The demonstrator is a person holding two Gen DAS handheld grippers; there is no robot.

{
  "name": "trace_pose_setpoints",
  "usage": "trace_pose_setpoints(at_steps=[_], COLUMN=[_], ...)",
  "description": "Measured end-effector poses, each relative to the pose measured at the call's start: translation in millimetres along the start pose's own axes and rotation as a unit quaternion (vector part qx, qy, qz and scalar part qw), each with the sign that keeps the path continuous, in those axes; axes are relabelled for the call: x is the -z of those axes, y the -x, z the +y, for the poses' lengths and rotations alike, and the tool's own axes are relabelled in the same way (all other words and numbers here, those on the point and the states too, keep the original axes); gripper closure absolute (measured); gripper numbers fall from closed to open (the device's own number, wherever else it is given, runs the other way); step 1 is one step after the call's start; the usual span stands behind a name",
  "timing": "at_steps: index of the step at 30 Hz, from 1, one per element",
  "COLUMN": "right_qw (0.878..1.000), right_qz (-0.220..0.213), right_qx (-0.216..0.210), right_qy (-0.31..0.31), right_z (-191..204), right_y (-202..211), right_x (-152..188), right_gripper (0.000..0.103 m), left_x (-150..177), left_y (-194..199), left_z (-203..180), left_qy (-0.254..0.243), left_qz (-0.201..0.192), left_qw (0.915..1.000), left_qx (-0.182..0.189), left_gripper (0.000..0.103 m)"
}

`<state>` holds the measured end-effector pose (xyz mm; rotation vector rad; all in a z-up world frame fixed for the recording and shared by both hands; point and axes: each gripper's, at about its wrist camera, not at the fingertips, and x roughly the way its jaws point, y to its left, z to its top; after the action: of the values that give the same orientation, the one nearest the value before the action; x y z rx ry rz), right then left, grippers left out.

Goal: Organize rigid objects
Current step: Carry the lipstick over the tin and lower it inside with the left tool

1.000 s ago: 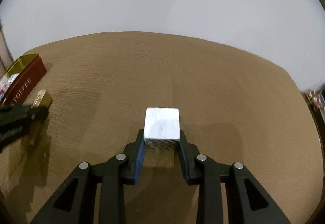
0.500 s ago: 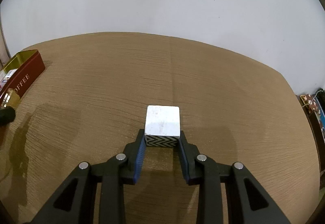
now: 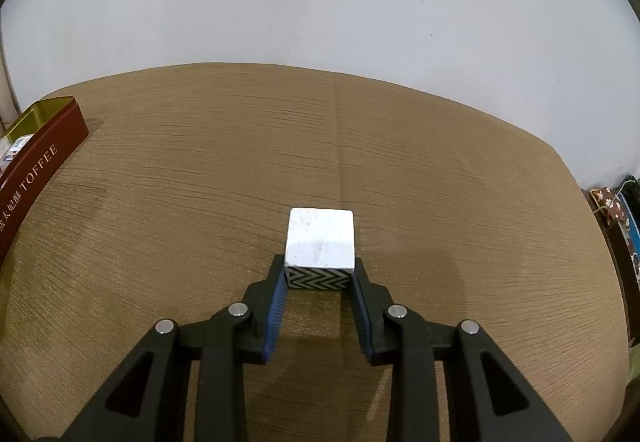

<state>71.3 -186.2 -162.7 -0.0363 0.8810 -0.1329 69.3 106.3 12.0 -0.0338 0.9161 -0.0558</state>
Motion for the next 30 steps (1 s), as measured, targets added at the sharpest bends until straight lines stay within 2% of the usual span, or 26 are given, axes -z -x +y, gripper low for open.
trace_pose_setpoints(at_steps=[1, 2, 3, 5, 6, 12, 14, 17, 24, 30], right_qw=[1.0, 1.0, 1.0, 1.0, 1.0, 1.0, 1.0, 1.0, 1.0, 1.0], right_qz=[0.0, 0.0, 0.0, 0.0, 0.0, 0.0, 0.0, 0.0, 0.0, 0.0], right_qx=[0.0, 0.0, 0.0, 0.0, 0.0, 0.0, 0.0, 0.001, 0.002, 0.002], right_qy=[0.0, 0.0, 0.0, 0.002, 0.001, 0.003, 0.003, 0.003, 0.005, 0.005], right_z=[0, 1, 1, 0, 0, 1, 1, 0, 1, 1], right_y=[0, 0, 0, 1, 1, 2, 1, 1, 1, 1], right_x=[0, 0, 0, 0, 0, 0, -1, -1, -1, -1], right_gripper=[0.072, 0.072, 0.072, 0.072, 0.072, 0.072, 0.072, 0.072, 0.072, 0.072], left_x=[-1, -3, -6, -8, -8, -14, -17, -16, -16, -25], left_y=[1, 3, 4, 6, 7, 6, 3, -2, -10, -17], left_z=[5, 11, 15, 28, 31, 51, 59, 70, 72, 90], left_qy=[0.007, 0.004, 0.004, 0.026, 0.034, 0.039, 0.033, 0.04, 0.031, 0.062], left_qz=[-0.003, -0.007, -0.006, -0.002, -0.006, 0.001, -0.001, 0.009, 0.006, 0.007], left_qw=[1.0, 0.9997, 0.9997, 0.9996, 0.9994, 0.9991, 0.9988, 0.9985, 0.9982, 0.9966], left_qx=[-0.004, -0.023, -0.025, 0.008, 0.009, -0.015, -0.036, -0.038, -0.051, -0.055], left_gripper=[0.085, 0.086, 0.086, 0.086, 0.086, 0.086, 0.086, 0.086, 0.086, 0.086])
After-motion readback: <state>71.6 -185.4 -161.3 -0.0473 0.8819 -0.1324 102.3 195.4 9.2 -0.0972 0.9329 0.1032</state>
